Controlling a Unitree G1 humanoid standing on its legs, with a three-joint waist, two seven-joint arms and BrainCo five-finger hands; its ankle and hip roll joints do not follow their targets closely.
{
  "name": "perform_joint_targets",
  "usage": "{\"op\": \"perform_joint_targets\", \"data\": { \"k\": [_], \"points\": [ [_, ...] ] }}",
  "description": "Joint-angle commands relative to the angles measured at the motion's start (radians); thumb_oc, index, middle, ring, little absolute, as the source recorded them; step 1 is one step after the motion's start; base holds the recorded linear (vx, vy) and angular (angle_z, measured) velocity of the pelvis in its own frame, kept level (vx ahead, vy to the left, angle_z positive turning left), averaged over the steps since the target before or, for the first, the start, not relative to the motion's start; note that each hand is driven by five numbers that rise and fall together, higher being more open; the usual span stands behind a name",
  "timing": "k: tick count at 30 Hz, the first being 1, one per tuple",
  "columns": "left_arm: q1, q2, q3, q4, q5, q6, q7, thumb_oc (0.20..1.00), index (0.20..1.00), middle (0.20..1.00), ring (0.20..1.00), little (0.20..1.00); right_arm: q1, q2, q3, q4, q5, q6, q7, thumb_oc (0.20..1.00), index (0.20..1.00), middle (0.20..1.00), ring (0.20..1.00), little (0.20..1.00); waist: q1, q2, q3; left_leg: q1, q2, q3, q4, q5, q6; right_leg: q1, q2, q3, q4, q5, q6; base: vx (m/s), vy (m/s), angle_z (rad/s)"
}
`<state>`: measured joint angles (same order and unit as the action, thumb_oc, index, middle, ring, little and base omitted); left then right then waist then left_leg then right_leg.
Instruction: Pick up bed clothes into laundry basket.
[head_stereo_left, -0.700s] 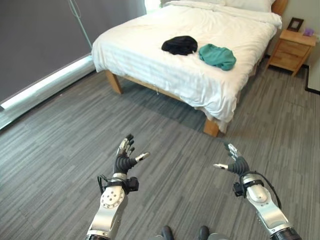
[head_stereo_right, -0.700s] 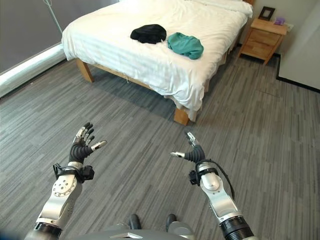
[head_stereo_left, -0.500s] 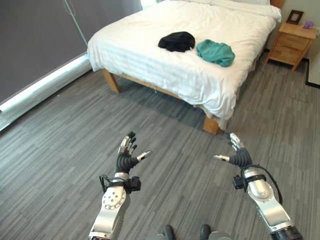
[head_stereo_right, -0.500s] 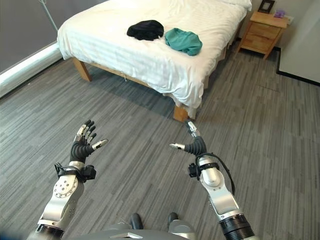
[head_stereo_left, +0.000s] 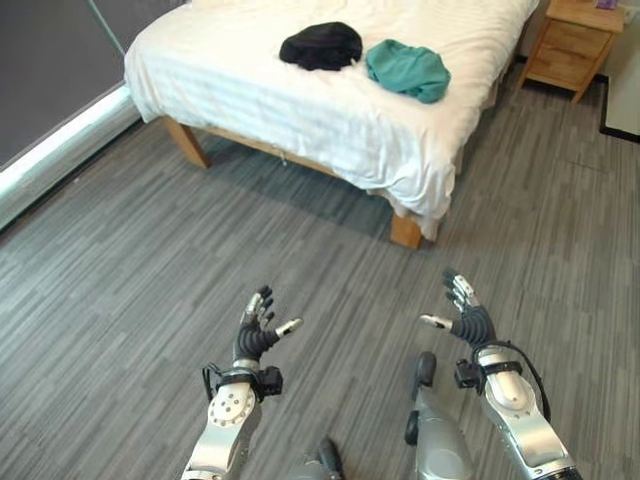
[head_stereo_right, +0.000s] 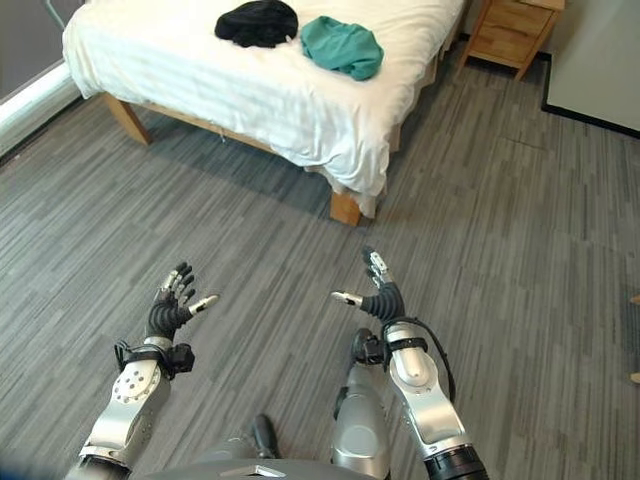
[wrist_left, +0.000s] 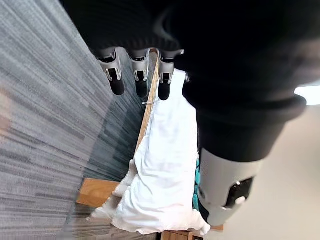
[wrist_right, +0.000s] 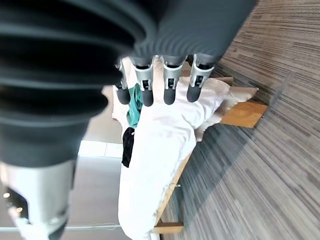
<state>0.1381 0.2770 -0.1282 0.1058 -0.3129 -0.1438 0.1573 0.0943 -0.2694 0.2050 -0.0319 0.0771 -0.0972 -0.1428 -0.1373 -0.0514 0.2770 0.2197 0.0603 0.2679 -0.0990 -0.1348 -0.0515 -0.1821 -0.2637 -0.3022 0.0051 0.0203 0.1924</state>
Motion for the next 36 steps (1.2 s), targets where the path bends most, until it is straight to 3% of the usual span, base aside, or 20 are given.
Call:
{"op": "perform_joint_targets", "data": {
  "k": [1,2,3,4,6,7,9,11,12,16,20,24,25,26,27,29,31,34,35,36],
  "points": [
    [0.024,0.031,-0.012,-0.098,-0.019,-0.046,-0.021,1.000,1.000,1.000,1.000,1.000,-0.001,-0.026,-0.007,-0.033,-0.007,-0.053,0.010,1.000,1.000,1.000,1.000,1.000,-0.047,0.042,-0.064,0.217,0.070,0.031,0.180,-0.164,-0.059,0.011,0.119,0.024,-0.086,0.121,-0.042,0.51,-0.303,1.04],
    [0.008,0.031,-0.037,-0.107,-0.049,-0.036,-0.018,1.000,1.000,1.000,1.000,1.000,-0.030,-0.058,0.001,-0.018,-0.005,-0.042,0.002,1.000,1.000,1.000,1.000,1.000,-0.008,0.024,-0.017,-0.028,0.107,-0.034,0.662,0.017,-0.098,0.107,0.129,0.030,-0.092,0.104,-0.106,0.30,-0.278,0.74],
    [0.005,0.031,-0.037,-0.106,-0.050,-0.036,-0.017,1.000,1.000,1.000,1.000,1.000,-0.032,-0.057,0.000,-0.017,-0.005,-0.042,0.003,1.000,1.000,1.000,1.000,1.000,-0.013,0.021,-0.019,-0.042,0.105,-0.041,0.672,0.018,-0.097,0.102,0.125,0.026,-0.092,0.107,-0.108,0.22,-0.296,0.40],
    [-0.002,0.032,-0.041,-0.108,-0.064,-0.039,-0.016,1.000,1.000,1.000,1.000,1.000,-0.043,-0.072,-0.003,-0.016,-0.004,-0.040,0.000,1.000,1.000,1.000,1.000,1.000,0.014,0.000,0.008,-0.146,0.078,-0.081,0.835,0.042,-0.111,0.140,0.116,0.033,-0.092,0.089,-0.130,0.15,-0.113,-0.33],
    [0.000,0.031,-0.039,-0.113,-0.082,-0.047,-0.023,1.000,1.000,1.000,1.000,1.000,-0.059,-0.089,0.005,0.000,-0.017,-0.031,0.002,1.000,1.000,1.000,1.000,1.000,0.064,-0.026,0.025,-0.256,0.035,-0.100,0.878,-0.014,-0.086,0.194,0.115,0.069,-0.092,0.049,-0.132,0.37,-0.035,-0.78],
    [0.020,0.025,-0.035,-0.119,-0.085,-0.047,-0.021,1.000,1.000,1.000,1.000,1.000,-0.069,-0.092,0.023,0.008,-0.033,-0.021,0.010,1.000,1.000,1.000,1.000,1.000,0.113,-0.031,0.044,-0.365,0.008,-0.084,0.827,-0.056,-0.061,0.241,0.121,0.120,-0.092,0.016,-0.123,0.32,0.067,-1.19],
    [0.028,0.023,-0.029,-0.118,-0.089,-0.046,-0.022,1.000,1.000,1.000,1.000,1.000,-0.073,-0.089,0.029,0.013,-0.036,-0.021,0.014,1.000,1.000,1.000,1.000,1.000,0.129,-0.037,0.039,-0.382,-0.002,-0.070,0.734,-0.045,-0.050,0.245,0.114,0.135,-0.092,0.005,-0.116,0.36,0.119,-1.11],
    [0.070,0.020,0.005,-0.123,-0.102,-0.043,-0.033,1.000,1.000,1.000,1.000,1.000,-0.087,-0.092,0.050,0.032,-0.065,-0.020,0.024,1.000,1.000,1.000,1.000,1.000,0.187,0.012,0.032,-0.405,0.051,0.013,0.304,0.088,-0.034,0.326,0.166,0.182,-0.092,-0.084,-0.105,0.63,0.243,-1.01],
    [0.071,0.019,0.005,-0.124,-0.102,-0.043,-0.033,1.000,1.000,1.000,1.000,1.000,-0.086,-0.093,0.050,0.032,-0.066,-0.020,0.024,1.000,1.000,1.000,1.000,1.000,0.189,0.009,0.035,-0.393,0.047,0.017,0.291,0.092,-0.035,0.330,0.162,0.184,-0.092,-0.085,-0.104,0.48,0.197,-0.82],
    [0.067,0.021,0.005,-0.117,-0.086,-0.025,-0.034,1.000,1.000,1.000,1.000,1.000,-0.075,-0.101,0.052,0.043,-0.085,-0.016,0.021,1.000,1.000,1.000,1.000,1.000,0.204,0.033,0.029,-0.407,0.202,0.188,0.012,0.196,-0.055,0.460,0.140,0.155,-0.092,-0.166,-0.088,0.46,0.233,-0.39],
    [0.087,0.030,0.003,-0.118,-0.069,-0.018,-0.051,1.000,1.000,1.000,1.000,1.000,-0.063,-0.096,0.075,0.061,-0.100,-0.009,0.037,1.000,1.000,1.000,1.000,1.000,0.202,0.044,-0.006,-0.397,0.252,0.249,0.012,0.207,-0.056,0.524,0.138,0.160,-0.092,-0.203,-0.069,0.49,0.226,0.02],
    [0.101,0.043,-0.011,-0.088,-0.054,0.001,-0.046,1.000,1.000,1.000,1.000,1.000,-0.071,-0.072,0.107,0.076,-0.156,-0.006,0.036,1.000,1.000,1.000,1.000,1.000,0.208,0.026,-0.054,-0.332,0.216,0.248,0.012,0.262,-0.041,0.577,0.096,0.176,-0.044,-0.159,-0.042,0.51,0.270,-0.36],
    [0.094,0.052,-0.011,-0.081,-0.046,0.007,-0.039,1.000,1.000,1.000,1.000,1.000,-0.081,-0.065,0.115,0.075,-0.163,-0.015,0.033,1.000,1.000,1.000,1.000,1.000,0.207,0.020,-0.050,-0.305,0.203,0.263,0.012,0.250,-0.026,0.556,0.083,0.173,0.072,-0.127,-0.019,0.32,0.278,-0.17],
    [0.081,0.089,-0.001,-0.076,-0.046,0.011,-0.036,1.000,1.000,1.000,1.000,1.000,-0.105,-0.061,0.116,0.056,-0.171,-0.021,0.032,1.000,1.000,1.000,1.000,1.000,0.188,0.025,-0.021,-0.248,0.201,0.275,0.012,0.208,-0.002,0.391,0.083,0.185,0.361,-0.031,0.011,0.31,0.277,-0.14],
    [0.081,0.089,0.000,-0.076,-0.046,0.011,-0.036,1.000,1.000,1.000,1.000,1.000,-0.106,-0.061,0.116,0.055,-0.171,-0.021,0.032,1.000,1.000,1.000,1.000,1.000,0.192,0.028,-0.024,-0.253,0.207,0.278,0.012,0.211,-0.002,0.381,0.088,0.191,0.365,-0.029,0.009,0.27,0.282,-0.15],
    [0.058,0.115,0.001,-0.054,-0.040,0.008,-0.025,1.000,1.000,1.000,1.000,1.000,-0.143,-0.066,0.105,0.028,-0.196,-0.028,0.007,1.000,1.000,1.000,1.000,1.000,0.168,0.054,-0.006,-0.217,0.222,0.278,0.012,0.202,0.005,0.264,0.094,0.183,0.573,0.056,0.036,0.20,0.203,0.08],
    [0.020,0.128,-0.011,-0.037,-0.029,0.010,-0.010,1.000,1.000,1.000,1.000,1.000,-0.155,-0.081,0.065,-0.026,-0.239,-0.037,-0.040,1.000,1.000,1.000,1.000,1.000,0.137,0.071,0.012,-0.217,0.214,0.237,0.012,0.182,0.009,0.125,0.167,0.181,0.710,-0.018,0.005,0.27,0.205,0.38],
    [0.007,0.125,-0.019,-0.030,-0.040,0.009,-0.009,1.000,1.000,1.000,1.000,1.000,-0.152,-0.104,0.012,-0.085,-0.263,-0.038,-0.074,1.000,1.000,1.000,1.000,1.000,0.091,0.065,0.022,-0.205,0.173,0.177,0.012,0.167,0.005,0.030,0.244,0.178,0.652,-0.087,0.007,0.34,0.105,1.04],
    [0.009,0.130,-0.029,-0.026,-0.039,0.012,-0.021,1.000,1.000,1.000,1.000,1.000,-0.162,-0.132,-0.074,-0.137,-0.320,-0.022,-0.145,1.000,1.000,1.000,1.000,1.000,0.050,0.026,0.013,-0.150,0.113,0.154,0.012,0.097,-0.002,0.042,0.221,0.161,0.358,-0.141,-0.071,0.60,0.010,1.29],
    [0.010,0.129,-0.031,-0.025,-0.038,0.015,-0.028,1.000,1.000,1.000,1.000,1.000,-0.165,-0.146,-0.116,-0.160,-0.347,-0.012,-0.172,1.000,1.000,1.000,1.000,1.000,0.029,0.007,0.001,-0.125,0.079,0.130,0.012,0.053,0.001,0.042,0.229,0.190,0.224,-0.119,-0.083,0.59,0.008,1.03]
  ]
}}
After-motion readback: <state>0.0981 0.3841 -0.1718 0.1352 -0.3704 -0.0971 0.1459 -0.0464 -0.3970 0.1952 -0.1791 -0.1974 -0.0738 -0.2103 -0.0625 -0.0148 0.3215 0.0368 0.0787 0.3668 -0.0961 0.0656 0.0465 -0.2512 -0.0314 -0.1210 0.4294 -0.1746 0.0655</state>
